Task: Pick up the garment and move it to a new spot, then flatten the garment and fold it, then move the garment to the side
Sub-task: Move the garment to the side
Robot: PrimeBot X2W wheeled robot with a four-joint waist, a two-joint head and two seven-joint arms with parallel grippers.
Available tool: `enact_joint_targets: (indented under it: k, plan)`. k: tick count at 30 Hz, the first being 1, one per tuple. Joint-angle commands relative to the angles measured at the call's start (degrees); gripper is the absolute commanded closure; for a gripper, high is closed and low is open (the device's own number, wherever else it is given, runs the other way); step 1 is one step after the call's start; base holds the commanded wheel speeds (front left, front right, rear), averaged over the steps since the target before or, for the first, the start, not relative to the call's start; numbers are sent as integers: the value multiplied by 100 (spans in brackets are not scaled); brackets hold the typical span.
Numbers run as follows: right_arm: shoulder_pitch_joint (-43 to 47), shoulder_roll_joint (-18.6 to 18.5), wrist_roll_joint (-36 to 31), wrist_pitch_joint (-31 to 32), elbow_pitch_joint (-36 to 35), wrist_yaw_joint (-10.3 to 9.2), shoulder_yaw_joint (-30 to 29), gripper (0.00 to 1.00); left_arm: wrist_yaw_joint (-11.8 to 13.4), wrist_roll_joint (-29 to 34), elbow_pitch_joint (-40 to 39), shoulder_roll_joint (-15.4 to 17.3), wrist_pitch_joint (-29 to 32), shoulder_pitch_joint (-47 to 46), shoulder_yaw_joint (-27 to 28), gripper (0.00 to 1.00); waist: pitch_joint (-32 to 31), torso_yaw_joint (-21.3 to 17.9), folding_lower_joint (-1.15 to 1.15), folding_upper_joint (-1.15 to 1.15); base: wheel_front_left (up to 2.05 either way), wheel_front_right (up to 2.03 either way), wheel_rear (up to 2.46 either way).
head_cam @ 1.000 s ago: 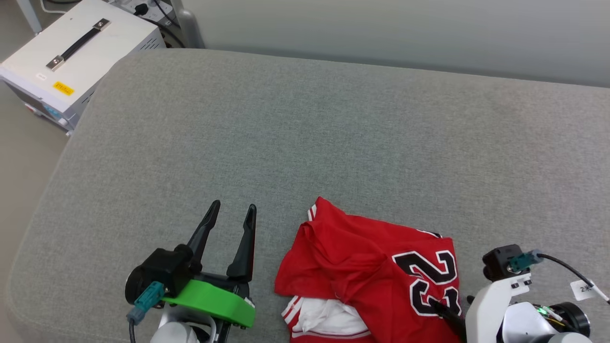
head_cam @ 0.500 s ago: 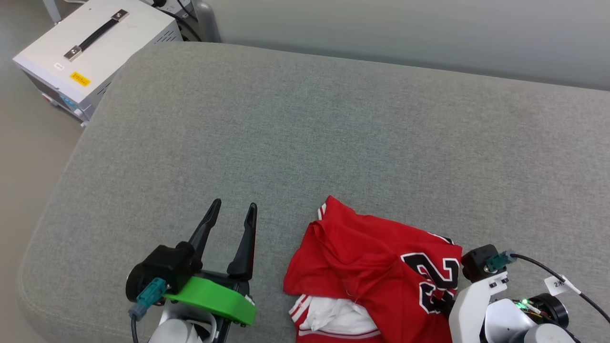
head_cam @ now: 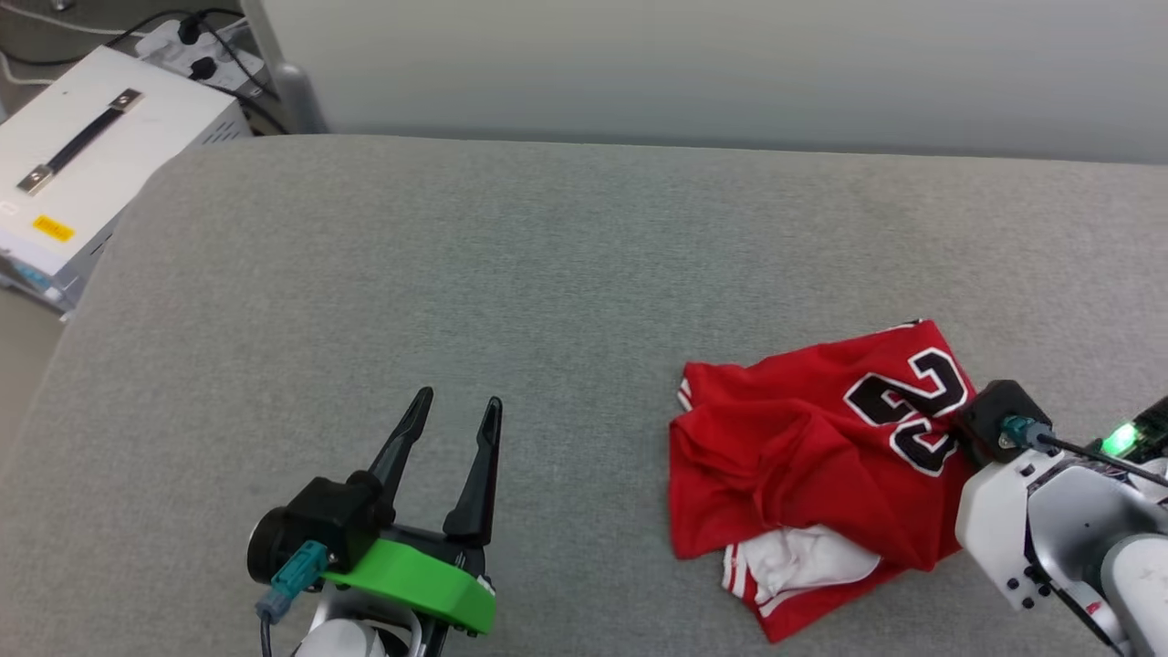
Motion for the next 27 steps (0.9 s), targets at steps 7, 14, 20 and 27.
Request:
enact_joint_targets:
  k: [7, 14, 20, 27]
  plan:
    - [-470, -911, 17, 156, -289, -6, 302, 100, -17, 84, -155, 15, -33, -93, -230, 0, 175, -1066, 0, 59, 0, 0, 0]
    - [-747, -1500, 359, 93, -86, -6, 187, 100, -17, 153, -344, 105, -33, -370, -527, 0, 679, -1717, 0, 59, 0, 0, 0]
    - [-1045, -1778, 443, -374, 644, -6, -199, 100, -17, 194, -540, 357, -33, -740, -727, 0, 1334, -2046, 0, 59, 0, 0, 0]
    - [-1567, -1679, 207, -1215, 2029, -6, -998, 100, -17, 236, -841, 743, -33, -1151, -896, 0, 2085, -2032, 0, 59, 0, 0, 0]
